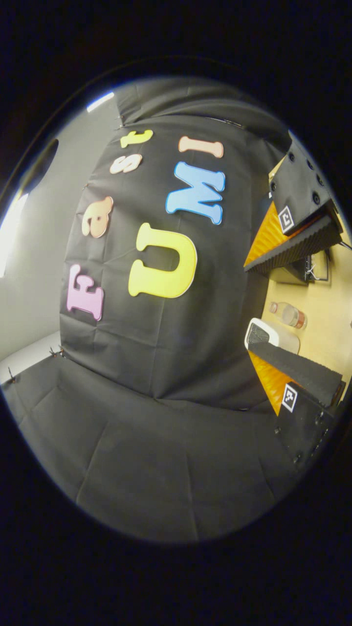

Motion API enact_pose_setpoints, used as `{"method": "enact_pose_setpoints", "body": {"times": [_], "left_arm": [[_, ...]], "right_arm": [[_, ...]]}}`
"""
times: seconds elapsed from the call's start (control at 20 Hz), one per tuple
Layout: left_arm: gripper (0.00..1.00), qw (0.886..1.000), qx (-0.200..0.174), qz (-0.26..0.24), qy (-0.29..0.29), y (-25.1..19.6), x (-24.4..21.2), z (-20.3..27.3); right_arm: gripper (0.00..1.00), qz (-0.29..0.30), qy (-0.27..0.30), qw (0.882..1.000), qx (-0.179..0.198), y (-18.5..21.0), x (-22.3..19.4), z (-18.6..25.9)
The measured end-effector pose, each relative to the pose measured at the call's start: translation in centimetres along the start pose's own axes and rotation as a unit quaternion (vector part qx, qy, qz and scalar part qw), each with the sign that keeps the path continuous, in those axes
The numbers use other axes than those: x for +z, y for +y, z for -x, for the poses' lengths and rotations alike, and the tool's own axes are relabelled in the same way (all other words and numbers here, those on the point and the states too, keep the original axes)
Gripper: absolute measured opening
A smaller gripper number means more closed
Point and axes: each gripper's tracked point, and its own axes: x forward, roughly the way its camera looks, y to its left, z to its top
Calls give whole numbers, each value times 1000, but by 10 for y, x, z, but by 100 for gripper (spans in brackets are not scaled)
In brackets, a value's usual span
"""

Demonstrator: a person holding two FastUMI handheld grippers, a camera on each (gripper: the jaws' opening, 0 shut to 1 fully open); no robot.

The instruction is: Open the electric oven with the left hand, put the food in, and close the electric oven.

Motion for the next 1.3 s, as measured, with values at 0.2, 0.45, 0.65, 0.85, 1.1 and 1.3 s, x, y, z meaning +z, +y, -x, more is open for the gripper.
{"method": "enact_pose_setpoints", "body": {"times": [0.2,0.45,0.65,0.85,1.1,1.3], "left_arm": [[100,1000,-15,0,-7,-17,4,-7],[96,999,-43,-2,-6,-59,-4,-15],[100,998,-59,-11,-6,-102,-10,-9],[100,997,-79,-18,-5,-148,-20,-6],[90,994,-101,-29,2,-201,-34,-1],[100,992,-120,-44,5,-236,-39,8]], "right_arm": [[3,-5,21,1000,13,1,-2,4],[24,64,58,996,19,-13,5,42],[36,143,95,985,19,-25,19,82],[36,253,109,960,41,-16,42,127],[36,406,93,904,91,4,80,186],[36,505,25,851,140,38,126,235]]}}
